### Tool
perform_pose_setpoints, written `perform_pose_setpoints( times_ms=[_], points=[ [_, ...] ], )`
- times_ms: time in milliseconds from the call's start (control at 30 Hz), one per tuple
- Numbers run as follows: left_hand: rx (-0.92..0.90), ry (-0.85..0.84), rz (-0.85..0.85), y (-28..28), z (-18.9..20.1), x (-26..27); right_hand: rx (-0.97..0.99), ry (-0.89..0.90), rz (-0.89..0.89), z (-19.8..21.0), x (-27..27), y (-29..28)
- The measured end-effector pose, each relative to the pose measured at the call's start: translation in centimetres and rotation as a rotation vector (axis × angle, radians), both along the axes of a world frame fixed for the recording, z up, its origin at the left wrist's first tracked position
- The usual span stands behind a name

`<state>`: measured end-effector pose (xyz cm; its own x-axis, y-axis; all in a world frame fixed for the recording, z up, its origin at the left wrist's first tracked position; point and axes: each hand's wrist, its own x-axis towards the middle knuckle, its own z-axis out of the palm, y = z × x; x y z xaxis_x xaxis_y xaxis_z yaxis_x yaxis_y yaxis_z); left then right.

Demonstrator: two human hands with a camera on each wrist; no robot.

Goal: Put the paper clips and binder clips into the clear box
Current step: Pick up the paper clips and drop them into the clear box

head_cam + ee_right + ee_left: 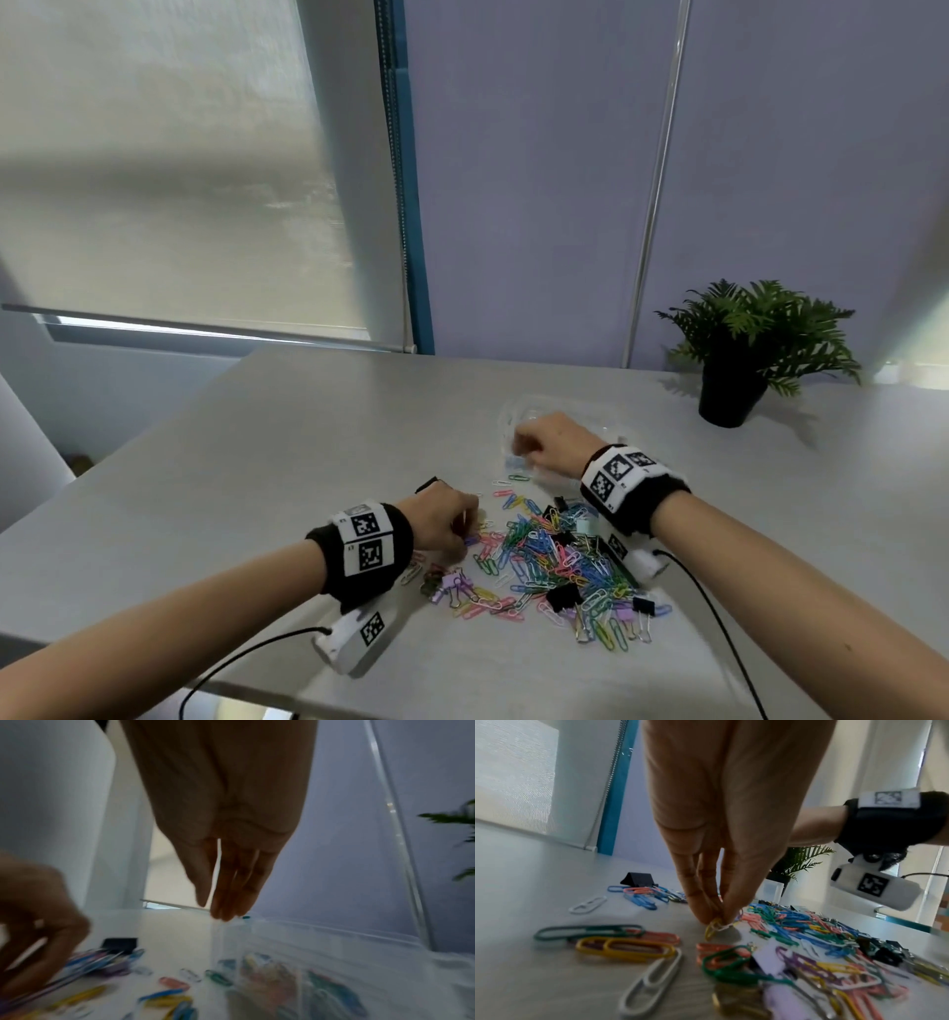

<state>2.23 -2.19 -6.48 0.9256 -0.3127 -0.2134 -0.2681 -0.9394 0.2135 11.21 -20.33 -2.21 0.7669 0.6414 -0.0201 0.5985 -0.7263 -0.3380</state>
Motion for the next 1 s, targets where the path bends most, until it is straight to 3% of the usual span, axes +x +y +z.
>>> perform_pose_setpoints(
  times_ms=[200, 367, 600, 733, 1000],
  points=[
    [-0.007, 0.050, 0.052, 1.0, 1.9, 0.7, -0.218, 0.099, 0.207, -1.5, -3.6, 3.6],
    [-0.244, 0.096, 0.134, 3.2, 6.1, 3.0, -0.364, 0.095, 0.255, -3.2, -4.5, 4.4],
    [-0.279, -0.067, 0.068, -1.4, 8.8, 9.5, -0.211, 0.060, 0.223, -3.8, -6.4, 4.6],
    [-0.240, -0.071, 0.012, -5.7, 8.8, 12.6, -0.169, 0.046, 0.218, -3.8, -7.1, 4.1],
    [-0.169, -0.016, -0.010, -6.2, 8.3, 12.5, -0.033, 0.007, 0.230, -3.3, -7.1, 2.7]
  ],
)
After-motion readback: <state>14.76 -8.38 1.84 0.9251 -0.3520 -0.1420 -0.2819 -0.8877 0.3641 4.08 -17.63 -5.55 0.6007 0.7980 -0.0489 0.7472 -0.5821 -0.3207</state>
